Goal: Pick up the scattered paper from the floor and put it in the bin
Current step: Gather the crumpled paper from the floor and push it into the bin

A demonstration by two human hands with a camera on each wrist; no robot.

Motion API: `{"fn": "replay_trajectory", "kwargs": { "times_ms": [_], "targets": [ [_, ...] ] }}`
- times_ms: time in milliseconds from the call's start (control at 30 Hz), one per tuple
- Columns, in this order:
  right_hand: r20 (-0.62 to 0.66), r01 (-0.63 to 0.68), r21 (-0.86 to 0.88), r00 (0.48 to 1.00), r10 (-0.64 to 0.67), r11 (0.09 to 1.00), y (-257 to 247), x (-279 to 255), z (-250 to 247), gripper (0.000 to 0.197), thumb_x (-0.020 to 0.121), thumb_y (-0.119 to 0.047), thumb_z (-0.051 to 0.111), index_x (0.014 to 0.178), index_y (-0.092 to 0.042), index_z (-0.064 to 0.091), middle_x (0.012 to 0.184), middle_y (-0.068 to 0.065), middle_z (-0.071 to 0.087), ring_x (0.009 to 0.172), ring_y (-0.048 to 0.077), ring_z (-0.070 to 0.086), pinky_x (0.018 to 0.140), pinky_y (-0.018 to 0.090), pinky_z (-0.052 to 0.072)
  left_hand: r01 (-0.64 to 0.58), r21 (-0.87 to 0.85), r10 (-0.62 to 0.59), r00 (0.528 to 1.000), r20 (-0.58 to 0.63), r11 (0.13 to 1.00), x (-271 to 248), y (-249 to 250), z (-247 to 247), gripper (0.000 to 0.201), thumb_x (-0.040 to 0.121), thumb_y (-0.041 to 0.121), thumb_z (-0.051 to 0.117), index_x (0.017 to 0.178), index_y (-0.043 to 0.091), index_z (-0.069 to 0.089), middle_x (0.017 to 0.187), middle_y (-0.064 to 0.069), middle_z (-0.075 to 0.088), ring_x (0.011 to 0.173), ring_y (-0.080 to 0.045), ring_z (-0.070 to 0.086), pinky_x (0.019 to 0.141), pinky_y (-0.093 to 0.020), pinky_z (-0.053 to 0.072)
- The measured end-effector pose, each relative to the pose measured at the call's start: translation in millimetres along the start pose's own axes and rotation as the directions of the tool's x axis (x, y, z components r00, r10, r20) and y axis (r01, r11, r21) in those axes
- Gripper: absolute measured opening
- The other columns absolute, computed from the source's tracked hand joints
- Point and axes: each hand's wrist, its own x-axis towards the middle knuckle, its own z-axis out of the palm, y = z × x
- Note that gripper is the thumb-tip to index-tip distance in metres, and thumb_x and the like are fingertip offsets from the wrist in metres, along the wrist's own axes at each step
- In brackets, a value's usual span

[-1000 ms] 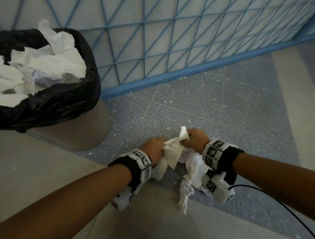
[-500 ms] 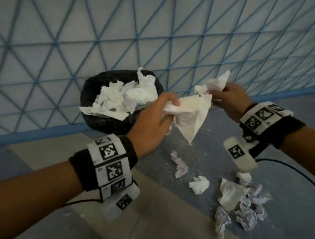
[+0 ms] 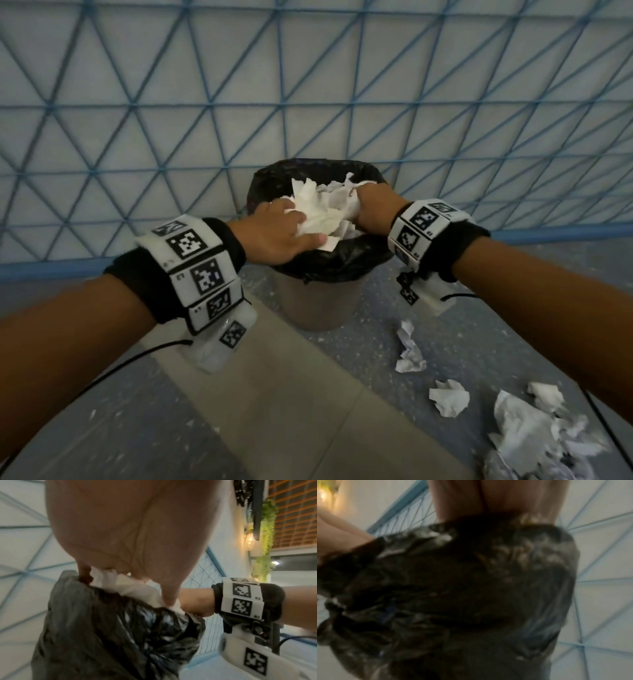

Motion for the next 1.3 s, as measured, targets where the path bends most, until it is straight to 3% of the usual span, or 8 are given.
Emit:
{"fn": "replay_trajectory", "kwargs": {
  "times_ms": [167,367,500,633,767,900,1133,1300],
  "targets": [
    [0.205,-0.01,-0.115,0.978,0.034,0.993,-4,-2,-14,0.033,0.091,-0.022,0.05,0.112,0.001,0.06,0.123,0.02,0.059,0.115,0.031,0.053,0.092,0.031,0.042,0.003,0.317,0.036,0.992,-0.119,0.948,11,-8,-17,0.042,0.093,0.034,0.048,0.133,0.022,0.051,0.138,-0.015,0.034,0.129,-0.035,0.031,0.109,-0.041,0.03],
    [0.326,-0.001,-0.075,0.945,0.025,0.997,-16,9,-15,0.051,0.097,-0.042,0.035,0.125,-0.003,0.052,0.135,0.018,0.051,0.122,0.028,0.047,0.103,0.031,0.035,-0.075,0.054,0.083,0.983,-0.164,0.996,40,8,-18,0.028,0.086,0.015,0.06,0.111,0.004,0.066,0.118,-0.017,0.065,0.113,-0.031,0.058,0.095,-0.034,0.047],
    [0.396,0.029,-0.161,0.917,0.038,0.986,-14,18,15,0.033,0.094,-0.023,0.048,0.118,-0.003,0.057,0.127,0.02,0.058,0.09,0.022,0.047,0.083,0.033,0.041,-0.049,0.089,0.046,0.998,0.032,0.995,49,21,-2,0.034,0.094,0.017,0.048,0.125,0.007,0.056,0.135,-0.012,0.055,0.124,-0.029,0.05,0.102,-0.032,0.039],
    [0.464,0.01,-0.154,0.884,0.063,0.988,-5,19,12,0.042,0.093,-0.033,0.049,0.12,-0.002,0.056,0.122,0.015,0.061,0.092,0.022,0.05,0.095,0.038,0.044,-0.023,0.146,0.006,0.993,0.118,0.989,47,28,4,0.033,0.096,0.017,0.042,0.121,0.0,0.056,0.13,-0.017,0.057,0.121,-0.03,0.052,0.097,-0.031,0.041],
    [0.402,-0.028,0.037,0.916,0.01,0.999,-3,2,-23,0.044,0.094,-0.04,0.044,0.124,-0.01,0.055,0.126,0.0,0.054,0.116,0.018,0.048,0.108,0.028,0.031,-0.029,0.104,0.023,0.998,0.056,0.994,38,30,-23,0.037,0.093,0.012,0.047,0.129,0.011,0.054,0.134,-0.013,0.055,0.122,-0.027,0.052,0.101,-0.03,0.039],
    [0.088,-0.002,0.254,0.996,-0.021,0.967,13,-22,-32,0.031,0.092,-0.03,0.051,0.118,-0.017,0.062,0.128,0.005,0.06,0.116,0.016,0.053,0.093,0.022,0.037,-0.026,0.07,0.036,0.988,-0.15,0.997,19,33,-45,0.043,0.09,0.006,0.042,0.123,0.028,0.06,0.136,-0.008,0.055,0.122,-0.031,0.052,0.103,-0.037,0.04],
    [-0.011,0.041,0.614,0.999,-0.043,0.788,55,-60,-19,0.037,0.087,-0.003,0.052,0.124,-0.004,0.053,0.123,0.017,0.062,0.112,0.019,0.057,0.102,0.03,0.044,-0.331,0.141,0.356,0.794,-0.493,0.933,5,94,-16,0.062,0.073,0.02,0.033,0.133,0.021,0.048,0.143,-0.012,0.045,0.129,-0.037,0.042,0.108,-0.049,0.032],
    [-0.036,0.101,0.511,0.995,-0.096,0.854,62,-63,-22,0.034,0.094,0.0,0.04,0.128,0.005,0.044,0.129,0.014,0.052,0.112,0.015,0.052,0.086,0.013,0.039,-0.527,0.132,0.465,0.573,-0.675,0.84,9,130,10,0.065,0.072,-0.002,0.039,0.136,0.012,0.044,0.151,-0.015,0.03,0.138,-0.035,0.029,0.116,-0.04,0.02]
  ]
}}
